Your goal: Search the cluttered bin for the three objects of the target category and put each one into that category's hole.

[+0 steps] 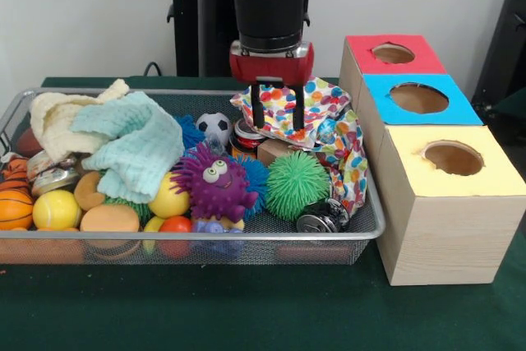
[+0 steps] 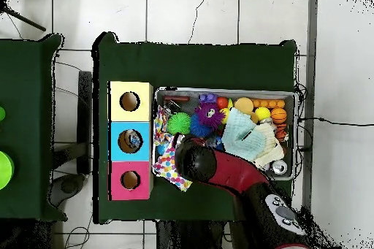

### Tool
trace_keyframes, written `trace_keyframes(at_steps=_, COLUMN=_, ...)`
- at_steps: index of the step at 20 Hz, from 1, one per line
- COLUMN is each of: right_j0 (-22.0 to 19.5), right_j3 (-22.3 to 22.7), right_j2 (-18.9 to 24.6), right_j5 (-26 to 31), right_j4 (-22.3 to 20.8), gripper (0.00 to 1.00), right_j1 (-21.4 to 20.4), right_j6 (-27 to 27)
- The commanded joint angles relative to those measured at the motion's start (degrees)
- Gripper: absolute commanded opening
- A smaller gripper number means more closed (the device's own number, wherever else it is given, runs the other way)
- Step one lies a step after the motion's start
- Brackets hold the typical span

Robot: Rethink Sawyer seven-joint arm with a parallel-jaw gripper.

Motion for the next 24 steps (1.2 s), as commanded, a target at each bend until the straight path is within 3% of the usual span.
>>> trace_keyframes(at_steps=1, right_j0=4.0, right_j3=4.9, right_j2=-0.2, right_j5=-9.1, right_j4=6.3, gripper=1.0, right_j1=5.3, right_j6=20.9)
trace_keyframes(at_steps=7, right_j0=5.8, right_j3=4.1, right_j2=0.3, right_j5=-15.1, right_j4=8.7, gripper=1.0, right_j1=9.4, right_j6=22.1)
trace_keyframes(at_steps=15, right_j0=11.9, right_j3=4.0, right_j2=0.1, right_j5=-22.0, right_j4=15.0, gripper=1.0, right_j1=12.1, right_j6=27.7)
trace_keyframes(at_steps=22, right_j0=5.0, right_j3=0.6, right_j2=1.8, right_j5=-21.3, right_j4=8.7, gripper=1.0, right_j1=15.1, right_j6=20.1)
trace_keyframes(at_steps=23, right_j0=4.3, right_j3=-0.1, right_j2=1.7, right_j5=-21.0, right_j4=7.5, gripper=0.0, right_j1=15.3, right_j6=18.6)
trace_keyframes(at_steps=24, right_j0=3.3, right_j3=-0.5, right_j2=2.2, right_j5=-21.4, right_j4=6.2, gripper=0.0, right_j1=15.5, right_j6=17.9)
